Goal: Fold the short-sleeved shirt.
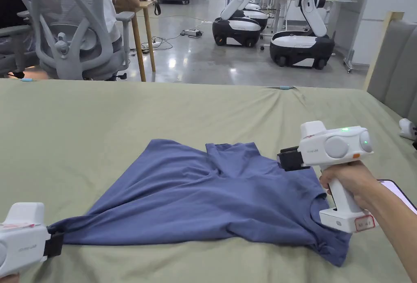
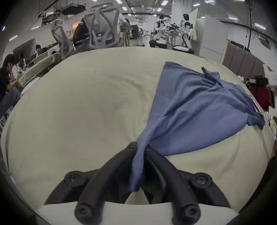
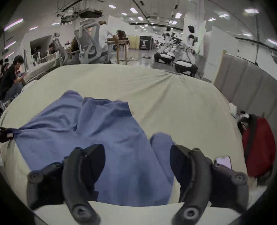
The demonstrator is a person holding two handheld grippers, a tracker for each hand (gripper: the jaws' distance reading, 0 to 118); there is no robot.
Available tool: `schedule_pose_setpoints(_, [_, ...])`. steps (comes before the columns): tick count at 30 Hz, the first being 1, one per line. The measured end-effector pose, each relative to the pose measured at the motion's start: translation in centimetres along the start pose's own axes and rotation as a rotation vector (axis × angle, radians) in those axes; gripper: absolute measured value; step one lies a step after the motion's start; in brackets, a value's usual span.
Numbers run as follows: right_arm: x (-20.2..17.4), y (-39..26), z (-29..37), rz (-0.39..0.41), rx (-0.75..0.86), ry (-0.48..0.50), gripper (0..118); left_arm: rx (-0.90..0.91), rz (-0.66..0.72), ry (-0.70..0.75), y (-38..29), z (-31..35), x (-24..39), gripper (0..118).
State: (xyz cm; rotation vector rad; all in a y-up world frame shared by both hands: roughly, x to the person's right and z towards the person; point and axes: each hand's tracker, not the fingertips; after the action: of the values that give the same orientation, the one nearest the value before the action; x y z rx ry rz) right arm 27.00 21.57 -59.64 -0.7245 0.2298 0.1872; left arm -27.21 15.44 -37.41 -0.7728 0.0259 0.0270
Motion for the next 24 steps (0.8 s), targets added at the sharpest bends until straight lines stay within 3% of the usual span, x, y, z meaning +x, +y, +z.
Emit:
schedule_pose_setpoints(5, [0.3, 2.8, -6.0, 0.093, -0.105, -0.006, 82, -0.009, 0.028, -0.006, -0.2, -0.7, -0.1, 2])
schedule_pose_setpoints(9, [-0.2, 2.5, -8.1, 0.095, -0.173, -0.015, 70, -0.014, 0.044, -0.008, -0.3, -1.1, -0.2, 2])
schedule_pose_setpoints(12, [-0.8, 1.5, -8.8, 0.113, -0.297, 0.037, 45, -0.008, 0.058, 0.003, -0.4, -1.0, 0.1, 2])
schedule_pose_setpoints(14, [-1.4, 0.7, -8.4, 0.144, -0.291, 0.043, 3, -0.009, 0.049, 0.014, -0.1, -0.9, 0.4, 2])
schedule_pose_setpoints(17, [-2.2, 0.2, -7.2, 0.148, -0.245, 0.023, 2, -0.014, 0.033, 0.02, 0.3, -0.7, 0.3, 3])
schedule_pose_setpoints(24, [-1.2, 1.9, -1.7, 0.068, -0.095, 0.044, 2, 0.058, 0.045, -0.003, 2.1, 2.8, 0.6, 3])
